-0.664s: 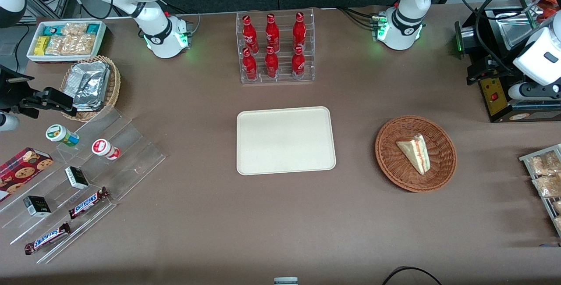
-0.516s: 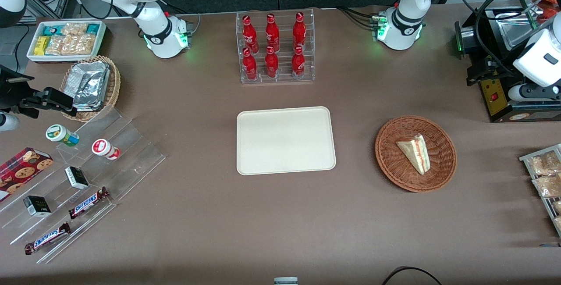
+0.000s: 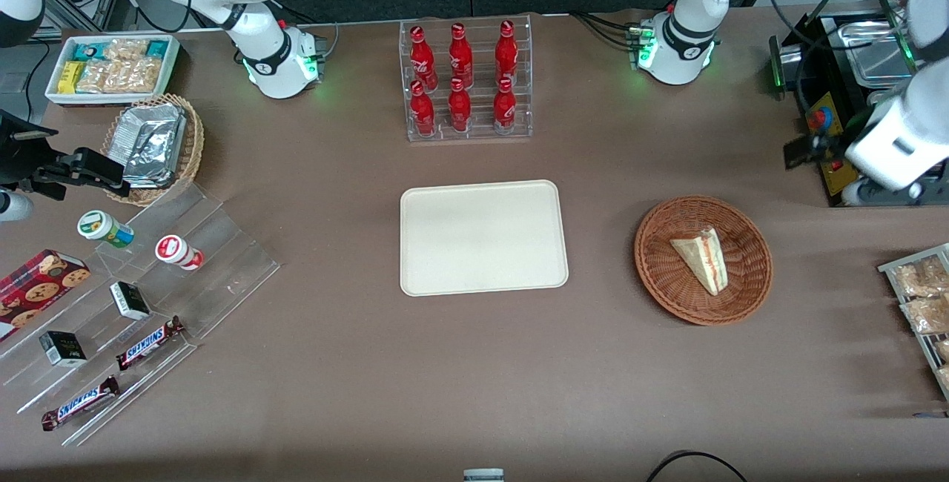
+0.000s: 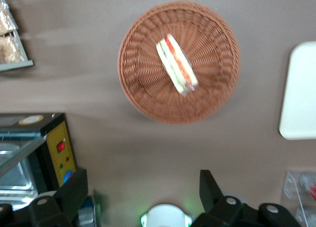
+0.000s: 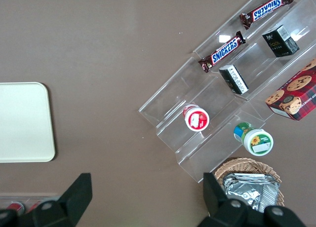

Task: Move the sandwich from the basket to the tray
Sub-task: 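Move the left gripper over the sandwich in the wicker basket, then lower the left gripper and close it on the wrapped sandwich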

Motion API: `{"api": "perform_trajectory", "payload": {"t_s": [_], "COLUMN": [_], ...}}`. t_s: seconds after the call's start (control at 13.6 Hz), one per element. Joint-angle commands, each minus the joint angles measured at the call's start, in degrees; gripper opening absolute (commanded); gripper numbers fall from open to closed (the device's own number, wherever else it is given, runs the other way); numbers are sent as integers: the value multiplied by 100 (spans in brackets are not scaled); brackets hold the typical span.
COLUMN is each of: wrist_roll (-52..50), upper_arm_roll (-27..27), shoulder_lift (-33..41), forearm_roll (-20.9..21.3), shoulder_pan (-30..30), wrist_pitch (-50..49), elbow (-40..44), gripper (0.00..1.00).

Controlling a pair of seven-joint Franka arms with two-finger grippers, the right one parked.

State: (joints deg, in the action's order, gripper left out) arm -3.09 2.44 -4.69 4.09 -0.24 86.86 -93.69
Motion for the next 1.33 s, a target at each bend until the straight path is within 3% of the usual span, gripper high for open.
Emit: {"api": "perform_trajectory", "payload": {"t_s": [0.0, 0.74, 1.25], "wrist_roll": [-874, -3266, -3444], "upper_arm_roll": [81, 116, 125], "shoulder_lift": [29, -155, -647], "forearm_roll": [92, -5, -5], "shoulder_pan": [68, -98, -301], "wrist_pitch": [829, 4548, 5139], "elbow": [-718, -3119, -3164], "gripper": [100, 100, 100]}}
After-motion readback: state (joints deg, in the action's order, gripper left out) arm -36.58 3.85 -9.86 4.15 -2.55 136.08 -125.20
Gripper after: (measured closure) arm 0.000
